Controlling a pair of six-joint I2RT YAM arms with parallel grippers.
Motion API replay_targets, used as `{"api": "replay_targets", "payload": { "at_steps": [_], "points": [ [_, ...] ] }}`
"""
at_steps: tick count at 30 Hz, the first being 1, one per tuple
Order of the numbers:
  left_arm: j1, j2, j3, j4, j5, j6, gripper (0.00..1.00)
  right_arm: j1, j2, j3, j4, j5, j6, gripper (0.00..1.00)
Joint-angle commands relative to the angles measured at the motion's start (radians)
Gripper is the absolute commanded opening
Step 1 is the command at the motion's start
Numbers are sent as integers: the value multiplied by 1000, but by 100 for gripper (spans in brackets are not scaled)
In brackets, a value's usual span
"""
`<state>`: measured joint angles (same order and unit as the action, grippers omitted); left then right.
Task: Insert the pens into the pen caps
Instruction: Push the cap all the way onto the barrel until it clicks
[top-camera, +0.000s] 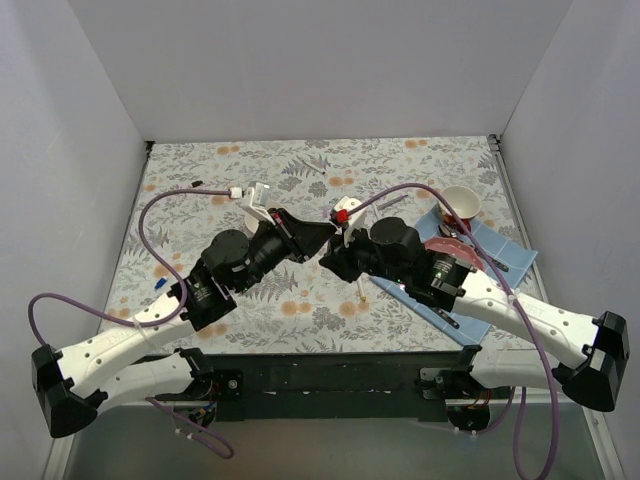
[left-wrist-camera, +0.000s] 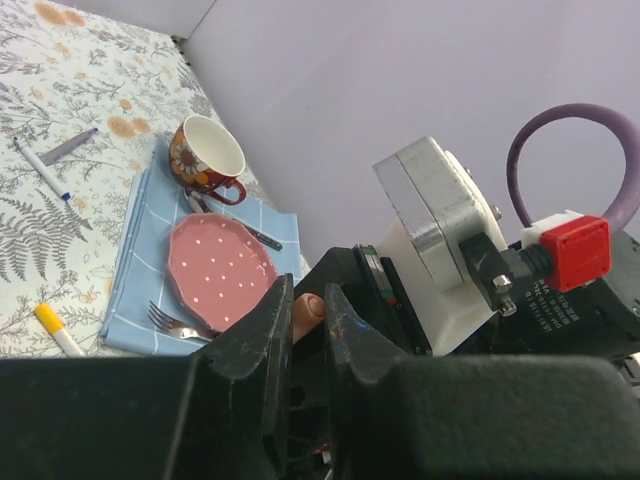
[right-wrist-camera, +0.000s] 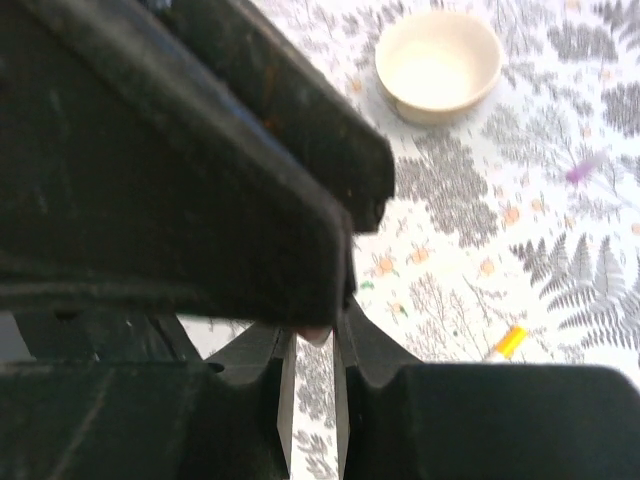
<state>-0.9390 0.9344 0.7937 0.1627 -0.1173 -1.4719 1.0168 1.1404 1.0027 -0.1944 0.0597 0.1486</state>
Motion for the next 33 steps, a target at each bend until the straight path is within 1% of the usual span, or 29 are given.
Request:
{"api": "replay_targets", "payload": {
  "at_steps": [1,2,3,6,7,8,11,12,16,23,24,29,33],
  "points": [
    [-34,1,97,-420,-2,119,16,-29,-97,1,369,66,6,1],
    [-34,7,154,-430,-14,136,19,-29,-103,-7,365,55,8,1],
    [-34,14,180,-454,-31,145,27,-30,-110,-28,363,33,11,1],
    [-32,44,284,-501,-79,189,31,-30,-133,-52,349,-7,28,1],
    [-32,52,308,-506,-87,202,36,-29,-145,-70,351,-17,32,1],
    [-32,60,340,-512,-91,217,38,-30,-151,-79,349,-32,37,1],
    [-32,61,375,-512,-94,245,46,-29,-165,-96,334,-52,45,1],
    [-32,60,377,-512,-91,252,48,-29,-172,-99,329,-87,48,1],
    [-30,44,363,-505,-53,308,58,-30,-194,-124,326,-144,72,1],
    [-32,-9,308,-471,116,355,60,-29,-218,-147,316,-244,109,1],
    [-32,-19,303,-470,161,361,61,-30,-222,-150,316,-251,112,1],
    [-32,-16,274,-462,231,372,61,-29,-220,-148,316,-296,132,1],
    [-32,3,279,-445,269,366,58,-30,-215,-147,316,-317,137,1]
  ]
}}
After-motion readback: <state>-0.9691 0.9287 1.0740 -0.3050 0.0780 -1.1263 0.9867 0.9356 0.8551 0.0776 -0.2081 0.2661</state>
